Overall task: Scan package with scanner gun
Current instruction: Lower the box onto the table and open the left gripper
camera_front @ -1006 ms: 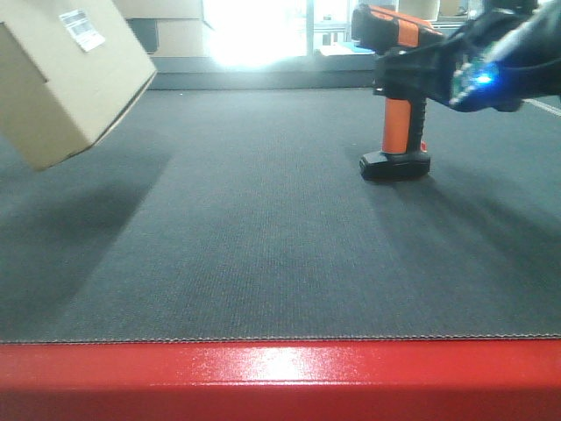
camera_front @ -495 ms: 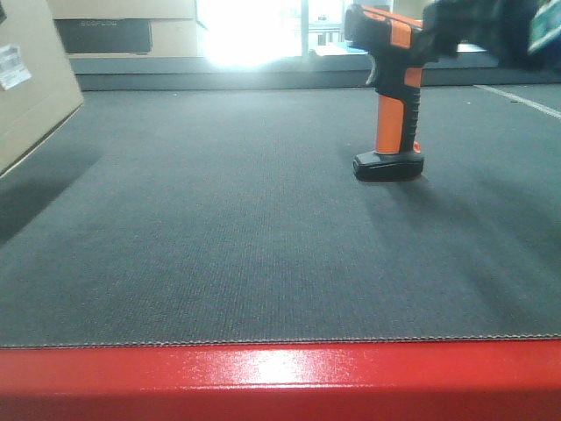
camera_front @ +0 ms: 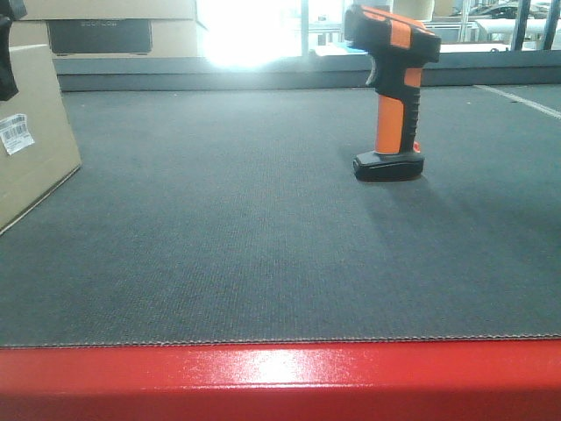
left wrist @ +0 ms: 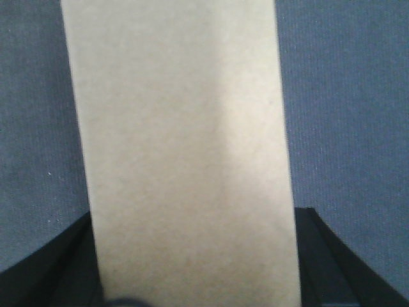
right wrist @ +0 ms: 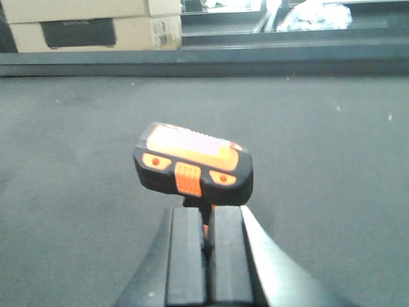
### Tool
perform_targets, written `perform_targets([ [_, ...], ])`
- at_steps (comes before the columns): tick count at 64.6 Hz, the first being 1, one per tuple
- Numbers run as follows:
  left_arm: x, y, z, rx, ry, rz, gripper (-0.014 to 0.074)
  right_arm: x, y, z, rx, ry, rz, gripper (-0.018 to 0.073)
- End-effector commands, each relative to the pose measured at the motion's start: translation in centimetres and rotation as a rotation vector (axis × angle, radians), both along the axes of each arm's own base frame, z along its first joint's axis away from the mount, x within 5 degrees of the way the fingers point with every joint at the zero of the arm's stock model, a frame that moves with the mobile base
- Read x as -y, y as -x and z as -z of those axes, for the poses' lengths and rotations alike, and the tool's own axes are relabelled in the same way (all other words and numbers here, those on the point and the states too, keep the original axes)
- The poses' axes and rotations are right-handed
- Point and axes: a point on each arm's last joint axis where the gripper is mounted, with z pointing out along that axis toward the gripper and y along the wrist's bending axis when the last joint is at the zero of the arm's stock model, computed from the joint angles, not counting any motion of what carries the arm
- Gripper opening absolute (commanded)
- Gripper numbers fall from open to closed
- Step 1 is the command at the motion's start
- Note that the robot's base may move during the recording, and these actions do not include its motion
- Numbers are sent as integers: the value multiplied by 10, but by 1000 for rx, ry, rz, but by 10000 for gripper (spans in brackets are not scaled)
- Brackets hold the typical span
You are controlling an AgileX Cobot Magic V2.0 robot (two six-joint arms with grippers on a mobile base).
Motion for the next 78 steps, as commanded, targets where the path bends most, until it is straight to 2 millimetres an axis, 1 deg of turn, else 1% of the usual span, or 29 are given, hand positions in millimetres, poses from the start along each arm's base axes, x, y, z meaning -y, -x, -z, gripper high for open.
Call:
perform_targets([
  [1, -3, -4, 3, 10, -13, -11, -95, 2, 9, -7, 32, 26, -7, -158],
  [6, -4, -4, 3, 9, -18, -11, -11, 3, 13, -10, 37, 24, -9, -158],
  [10, -4, -4, 3, 5, -18, -11, 102, 3, 16, -14, 49, 21, -10, -158],
  [13, -4, -3, 3, 1, -20, -11, 213, 4, 18, -15, 56, 20, -10, -158],
  [14, -4, -3, 3, 0, -20, -11, 264, 4, 19, -16, 57, 19, -10, -158],
  [20, -3, -3, 3, -7, -22, -9, 458, 4, 22, -19, 74, 20, -11, -158],
  [23, -3, -2, 2, -4, -22, -9, 570, 5, 23, -20, 79, 24, -12, -158],
  [26, -3, -1, 1, 0, -22, -9, 624, 5, 24, -21, 80, 23, -10, -158],
  [32, -3, 2, -6, 17, -22, -10, 598, 9, 24, -20, 67, 28, 4, -158],
  [40, -3, 12, -26, 67, -24, -10, 599, 21, 23, -15, 11, 36, 56, -158],
  [49, -2, 32, -58, 154, -27, -11, 594, 44, 23, -7, -87, 42, 157, -158],
  [55, -1, 48, -79, 211, -20, -11, 542, 56, 26, -2, -149, 92, 199, -160],
  [59, 0, 60, -89, 239, -12, -10, 456, 58, 29, -1, -171, 128, 200, -160],
  [65, 3, 76, -98, 277, 1, -7, 274, 57, 36, -5, -165, 137, 196, -160],
  [67, 3, 81, -100, 300, 2, -6, 199, 57, 39, -7, -165, 137, 195, -160],
  [70, 6, 87, -101, 332, 10, 1, 85, 57, 43, -8, -165, 137, 194, -160],
  [75, 9, 96, -99, 374, 5, 12, -36, 56, 49, -7, -162, 138, 193, -160],
  [78, 14, 101, -98, 416, 3, 38, -106, 56, 55, -6, -154, 138, 193, -160],
])
